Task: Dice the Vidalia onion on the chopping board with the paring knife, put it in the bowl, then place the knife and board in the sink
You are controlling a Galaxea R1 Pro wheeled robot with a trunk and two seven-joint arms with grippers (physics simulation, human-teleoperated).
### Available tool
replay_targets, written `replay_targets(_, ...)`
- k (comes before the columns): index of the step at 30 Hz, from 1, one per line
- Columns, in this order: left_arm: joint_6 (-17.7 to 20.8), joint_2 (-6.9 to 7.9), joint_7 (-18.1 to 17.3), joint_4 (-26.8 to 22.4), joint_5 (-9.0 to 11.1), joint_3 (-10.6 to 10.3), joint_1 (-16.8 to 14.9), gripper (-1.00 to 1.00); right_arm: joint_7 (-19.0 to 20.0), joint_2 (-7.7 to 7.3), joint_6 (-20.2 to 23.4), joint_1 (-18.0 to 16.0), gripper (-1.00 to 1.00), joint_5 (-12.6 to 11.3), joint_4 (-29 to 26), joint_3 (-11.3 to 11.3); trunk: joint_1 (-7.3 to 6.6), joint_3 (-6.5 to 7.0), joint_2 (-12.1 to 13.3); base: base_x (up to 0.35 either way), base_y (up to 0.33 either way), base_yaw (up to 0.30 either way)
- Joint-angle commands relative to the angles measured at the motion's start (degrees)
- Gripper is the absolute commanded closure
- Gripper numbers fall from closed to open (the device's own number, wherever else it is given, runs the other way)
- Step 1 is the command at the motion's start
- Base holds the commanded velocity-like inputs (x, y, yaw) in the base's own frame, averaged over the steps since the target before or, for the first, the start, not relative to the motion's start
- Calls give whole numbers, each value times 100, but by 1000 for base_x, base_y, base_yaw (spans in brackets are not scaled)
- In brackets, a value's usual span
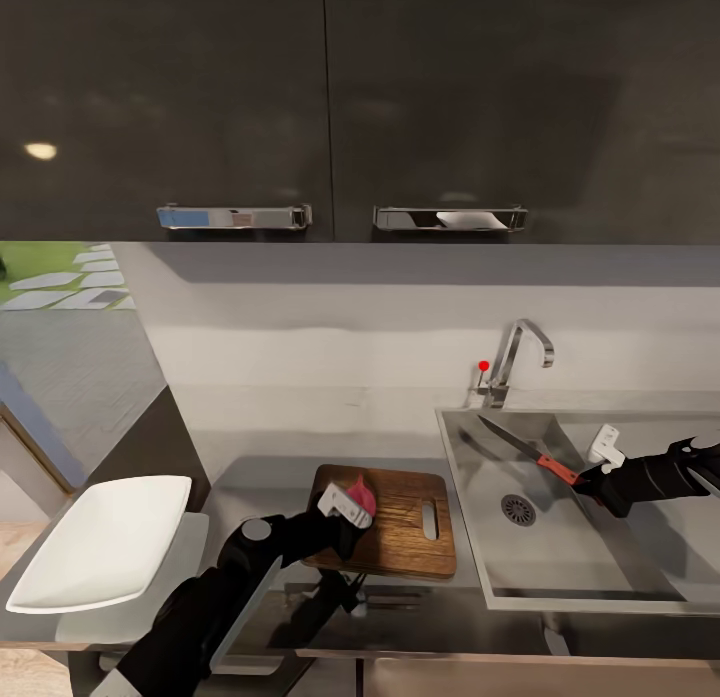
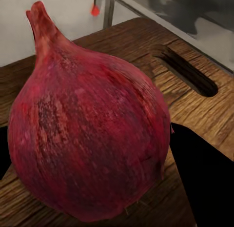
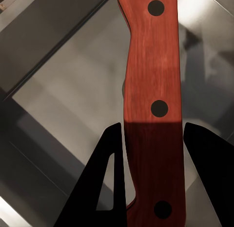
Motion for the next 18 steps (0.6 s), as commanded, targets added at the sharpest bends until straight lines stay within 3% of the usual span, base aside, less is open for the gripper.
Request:
replay_targets(1,46,3,6,8,42,-6,-8,100,-11,-6,35,-14,100,-42,-2,20,4,-13,-14,0,0,0)
replay_targets(13,31,-39,26,372,34,35,-14,100,-10,-6,35,-14,100,-42,-2,20,4,-13,-14,0,0,0)
replay_targets(18,34,-210,139,387,34,92,-14,100,-5,-6,34,-14,100,-42,-2,20,4,-13,-14,0,0,0)
